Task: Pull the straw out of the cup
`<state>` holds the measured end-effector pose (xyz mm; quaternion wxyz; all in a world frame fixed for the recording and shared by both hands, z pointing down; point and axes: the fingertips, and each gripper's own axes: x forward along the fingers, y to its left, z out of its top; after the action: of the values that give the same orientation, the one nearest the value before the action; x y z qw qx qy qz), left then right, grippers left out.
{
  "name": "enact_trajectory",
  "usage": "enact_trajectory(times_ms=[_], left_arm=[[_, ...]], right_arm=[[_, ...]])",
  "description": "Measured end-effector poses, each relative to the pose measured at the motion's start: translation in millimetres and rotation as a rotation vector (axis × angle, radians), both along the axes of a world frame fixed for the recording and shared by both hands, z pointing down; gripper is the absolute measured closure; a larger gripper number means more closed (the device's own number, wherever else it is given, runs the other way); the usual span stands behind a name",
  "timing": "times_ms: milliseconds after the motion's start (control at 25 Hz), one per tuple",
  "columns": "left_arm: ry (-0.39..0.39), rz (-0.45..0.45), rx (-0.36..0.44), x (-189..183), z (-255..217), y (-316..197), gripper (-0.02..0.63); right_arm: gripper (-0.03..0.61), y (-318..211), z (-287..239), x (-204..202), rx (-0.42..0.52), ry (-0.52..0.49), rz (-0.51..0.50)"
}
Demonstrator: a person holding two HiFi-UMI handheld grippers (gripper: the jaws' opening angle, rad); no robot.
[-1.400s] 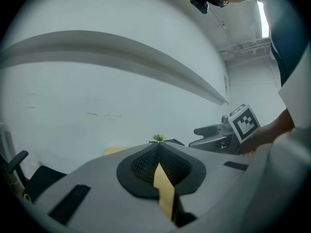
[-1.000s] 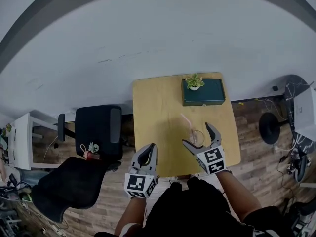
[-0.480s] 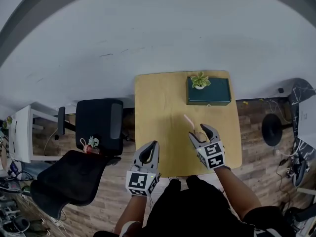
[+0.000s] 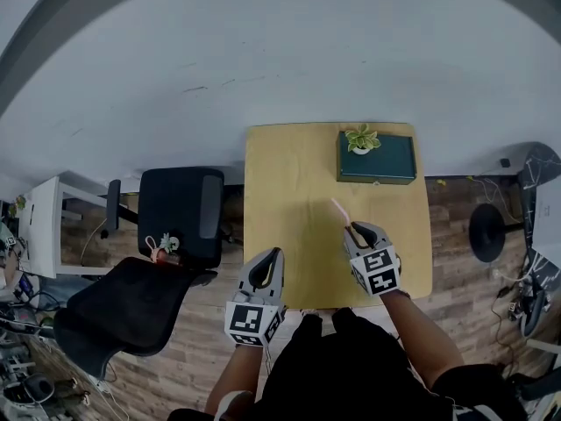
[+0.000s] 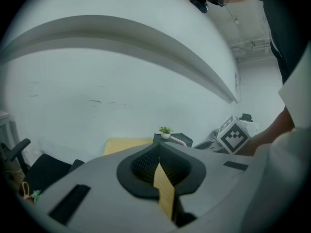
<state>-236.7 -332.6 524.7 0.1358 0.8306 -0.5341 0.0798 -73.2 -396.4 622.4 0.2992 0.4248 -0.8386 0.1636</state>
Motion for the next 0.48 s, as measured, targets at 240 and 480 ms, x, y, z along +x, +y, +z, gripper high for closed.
enact_trajectory(times_ms=[240, 480], left_arm=[[0.0, -0.01, 0.0, 3.1, -0.3, 7.0, 0.595], [-0.007, -0.017, 0.005, 4.9, -3.8, 11.4, 0.595]], right_arm=[[0.526, -0.5, 0.5, -3.0, 0.008, 0.002, 0.001], [0.528, 2.9, -6.9, 1.5, 0.035, 0.004, -0.001]])
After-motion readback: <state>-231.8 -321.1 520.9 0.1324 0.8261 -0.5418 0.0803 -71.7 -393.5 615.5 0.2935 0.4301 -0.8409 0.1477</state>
